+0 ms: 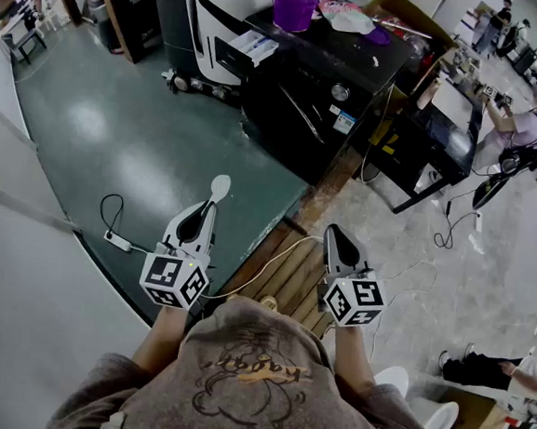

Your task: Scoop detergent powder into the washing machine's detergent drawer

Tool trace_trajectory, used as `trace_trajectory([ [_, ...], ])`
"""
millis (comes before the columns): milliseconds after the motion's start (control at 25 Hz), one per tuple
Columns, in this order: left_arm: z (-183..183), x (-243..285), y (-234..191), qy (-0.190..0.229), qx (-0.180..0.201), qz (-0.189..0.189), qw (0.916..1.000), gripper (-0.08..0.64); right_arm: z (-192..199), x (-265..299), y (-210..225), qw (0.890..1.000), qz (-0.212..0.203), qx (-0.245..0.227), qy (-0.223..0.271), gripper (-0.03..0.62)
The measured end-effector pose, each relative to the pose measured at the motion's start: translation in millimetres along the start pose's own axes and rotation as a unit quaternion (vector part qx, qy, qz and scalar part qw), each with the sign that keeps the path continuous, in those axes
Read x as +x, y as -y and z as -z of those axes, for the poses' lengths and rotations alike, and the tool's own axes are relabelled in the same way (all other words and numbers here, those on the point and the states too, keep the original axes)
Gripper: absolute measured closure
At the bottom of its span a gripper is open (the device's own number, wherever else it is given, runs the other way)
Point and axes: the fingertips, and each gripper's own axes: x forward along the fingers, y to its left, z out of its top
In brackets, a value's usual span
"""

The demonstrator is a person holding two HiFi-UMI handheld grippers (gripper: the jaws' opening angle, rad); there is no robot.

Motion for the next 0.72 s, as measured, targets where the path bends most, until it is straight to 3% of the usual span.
trace_trajectory([
  [720, 3.3, 10.3, 37.0, 0.017, 0.007, -0.021, 0.9996, 0.535, 4.8, -12.0, 35.7, 1.000, -0.024, -0.009, -0.014, 0.591],
])
